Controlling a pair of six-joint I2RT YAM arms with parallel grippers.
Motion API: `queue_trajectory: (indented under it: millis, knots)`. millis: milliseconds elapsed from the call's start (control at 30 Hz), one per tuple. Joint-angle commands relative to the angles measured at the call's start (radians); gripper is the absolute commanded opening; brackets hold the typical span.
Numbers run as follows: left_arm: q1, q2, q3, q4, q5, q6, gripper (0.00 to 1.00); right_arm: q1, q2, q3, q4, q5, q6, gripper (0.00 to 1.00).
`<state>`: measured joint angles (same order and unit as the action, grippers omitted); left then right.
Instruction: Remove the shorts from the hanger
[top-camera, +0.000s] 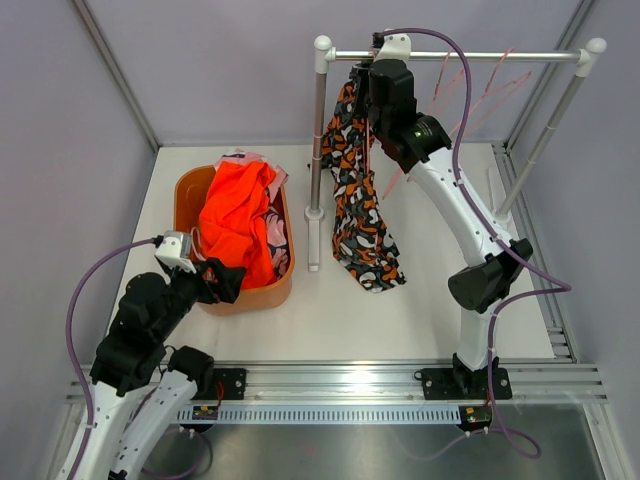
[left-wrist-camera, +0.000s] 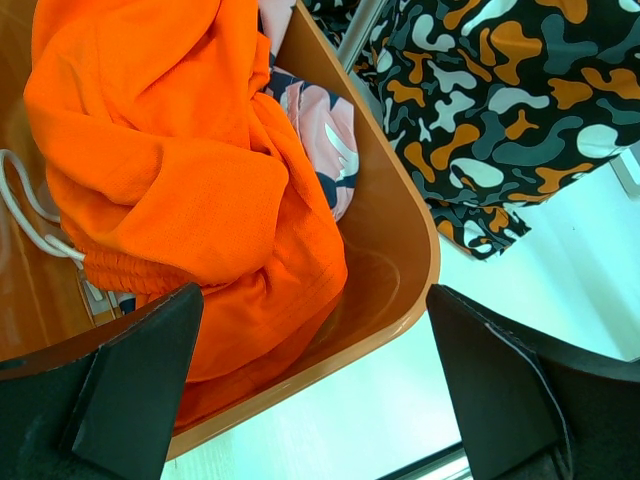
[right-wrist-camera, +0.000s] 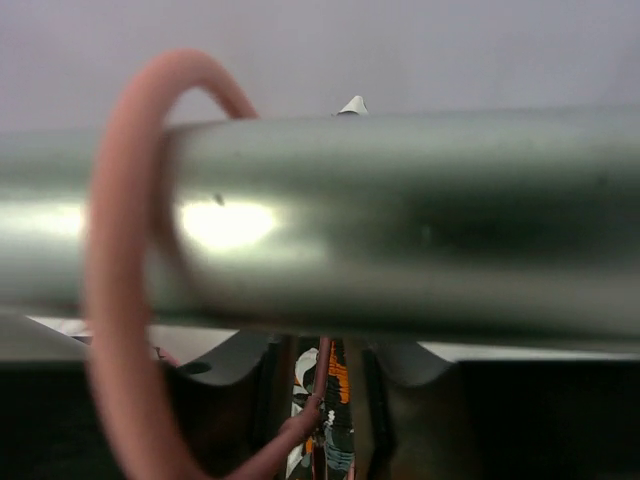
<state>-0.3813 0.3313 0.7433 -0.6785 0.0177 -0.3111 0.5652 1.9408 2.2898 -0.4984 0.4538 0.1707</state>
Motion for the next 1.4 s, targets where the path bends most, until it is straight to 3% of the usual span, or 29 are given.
queue_trajectory:
  millis: [0, 167, 567, 733, 900, 1000, 1067, 1167, 1367]
  knots:
    - [-0.005, 0.008, -0.005, 0.051, -0.013, 0.001, 0.99, 0.007, -0.025, 0.005, 0.034, 0.036, -0.020, 0.26]
    - [-0.005, 0.008, -0.007, 0.053, -0.013, 0.000, 0.99, 0.007, -0.016, 0.051, -0.021, 0.031, -0.030, 0.00]
    - [-0.005, 0.018, -0.005, 0.054, -0.013, 0.001, 0.99, 0.009, -0.184, 0.109, -0.201, -0.026, -0.050, 0.00]
    - [-0.005, 0.090, 0.034, 0.045, -0.010, -0.006, 0.99, 0.007, -0.331, -0.033, -0.242, -0.064, -0.031, 0.00]
    - [-0.011, 0.279, 0.175, 0.060, 0.002, -0.045, 0.99, 0.007, -0.448, -0.148, -0.313, -0.105, -0.008, 0.00]
    - [-0.066, 0.362, 0.295, 0.105, -0.027, -0.085, 0.99, 0.009, -0.508, -0.215, -0.350, -0.142, 0.010, 0.00]
    - [-0.178, 0.417, 0.394, 0.112, -0.102, -0.094, 0.99, 0.010, -0.542, -0.283, -0.359, -0.176, 0.026, 0.00]
    - [-0.394, 0.541, 0.505, 0.138, -0.353, -0.074, 0.99, 0.012, -0.598, -0.373, -0.359, -0.195, 0.049, 0.00]
    - [-0.619, 0.822, 0.686, 0.238, -0.471, -0.071, 0.99, 0.068, -0.666, -0.515, -0.347, -0.188, 0.105, 0.00]
